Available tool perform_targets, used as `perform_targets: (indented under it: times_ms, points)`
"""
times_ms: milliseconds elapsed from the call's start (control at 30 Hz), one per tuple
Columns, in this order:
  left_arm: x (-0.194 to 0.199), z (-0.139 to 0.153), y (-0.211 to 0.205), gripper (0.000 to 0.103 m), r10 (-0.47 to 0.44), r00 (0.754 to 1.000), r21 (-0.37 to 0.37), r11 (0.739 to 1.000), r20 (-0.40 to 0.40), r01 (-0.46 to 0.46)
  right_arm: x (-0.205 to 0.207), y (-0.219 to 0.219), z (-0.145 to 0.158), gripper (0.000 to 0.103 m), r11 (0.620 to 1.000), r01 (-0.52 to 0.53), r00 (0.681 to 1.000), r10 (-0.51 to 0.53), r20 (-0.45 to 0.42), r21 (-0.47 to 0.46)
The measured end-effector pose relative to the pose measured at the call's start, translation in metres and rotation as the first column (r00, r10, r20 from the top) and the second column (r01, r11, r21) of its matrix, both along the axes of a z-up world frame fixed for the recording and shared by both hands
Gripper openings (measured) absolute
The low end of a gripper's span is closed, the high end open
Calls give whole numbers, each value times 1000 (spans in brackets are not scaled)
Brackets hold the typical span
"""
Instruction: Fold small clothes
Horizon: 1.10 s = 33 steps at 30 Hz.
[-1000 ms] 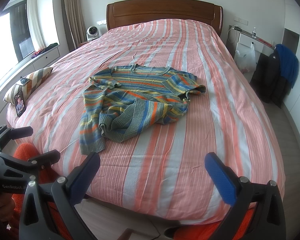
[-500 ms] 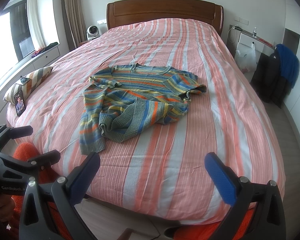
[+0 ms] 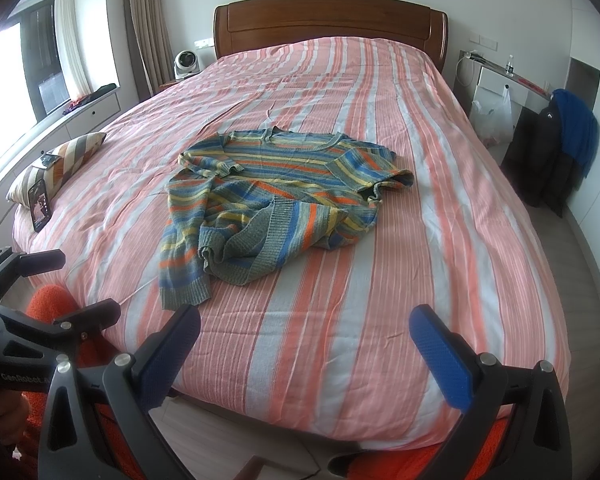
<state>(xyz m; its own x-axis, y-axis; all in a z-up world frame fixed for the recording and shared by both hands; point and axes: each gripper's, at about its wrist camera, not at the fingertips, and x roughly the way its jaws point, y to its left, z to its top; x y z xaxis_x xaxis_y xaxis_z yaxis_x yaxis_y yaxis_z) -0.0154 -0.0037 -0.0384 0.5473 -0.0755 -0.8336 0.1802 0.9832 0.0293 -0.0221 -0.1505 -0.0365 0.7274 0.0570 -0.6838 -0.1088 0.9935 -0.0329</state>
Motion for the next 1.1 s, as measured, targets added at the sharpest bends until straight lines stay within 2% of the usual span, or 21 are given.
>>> perform_targets:
  times_ms: [1100]
  points:
    - [3,0,6,103,1,1000,-3,1000,-10,-1,1,2,-9,103,1000,-1,999,1,-42,-1]
